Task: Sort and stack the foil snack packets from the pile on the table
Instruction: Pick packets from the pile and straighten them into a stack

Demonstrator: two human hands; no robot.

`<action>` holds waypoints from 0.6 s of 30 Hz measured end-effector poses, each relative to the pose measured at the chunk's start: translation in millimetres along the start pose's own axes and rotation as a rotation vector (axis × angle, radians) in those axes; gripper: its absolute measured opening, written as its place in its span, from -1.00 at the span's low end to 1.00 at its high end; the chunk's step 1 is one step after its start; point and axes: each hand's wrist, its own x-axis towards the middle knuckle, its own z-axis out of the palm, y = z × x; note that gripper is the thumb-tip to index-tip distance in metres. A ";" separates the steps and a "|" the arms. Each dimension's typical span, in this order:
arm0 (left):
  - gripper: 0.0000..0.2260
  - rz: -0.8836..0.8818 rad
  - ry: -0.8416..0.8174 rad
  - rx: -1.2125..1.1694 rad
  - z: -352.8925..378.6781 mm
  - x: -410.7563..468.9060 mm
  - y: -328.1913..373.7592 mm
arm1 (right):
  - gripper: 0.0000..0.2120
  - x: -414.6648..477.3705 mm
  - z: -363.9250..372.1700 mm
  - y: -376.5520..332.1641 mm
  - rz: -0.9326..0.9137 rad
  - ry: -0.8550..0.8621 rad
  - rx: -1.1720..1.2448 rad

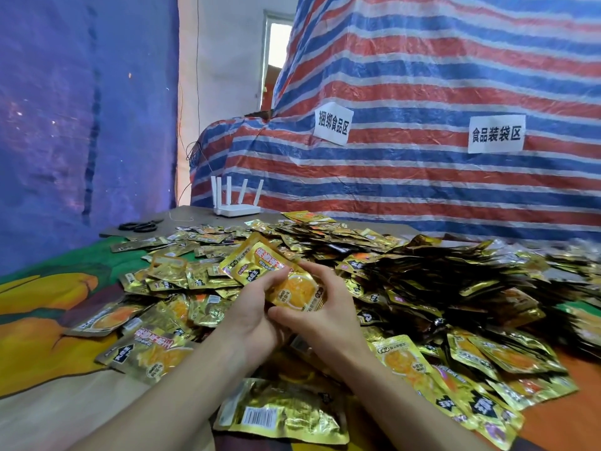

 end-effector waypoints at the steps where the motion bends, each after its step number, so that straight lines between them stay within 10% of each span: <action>1: -0.73 0.000 -0.014 -0.007 -0.5 1.2 -1.0 | -0.21 1.3 -2.7 -0.9 -0.027 -0.006 -0.091; 18: -0.53 0.119 -0.074 0.164 3.6 -5.3 -11.5 | -0.42 27.5 -80.8 -26.7 0.015 0.077 -0.594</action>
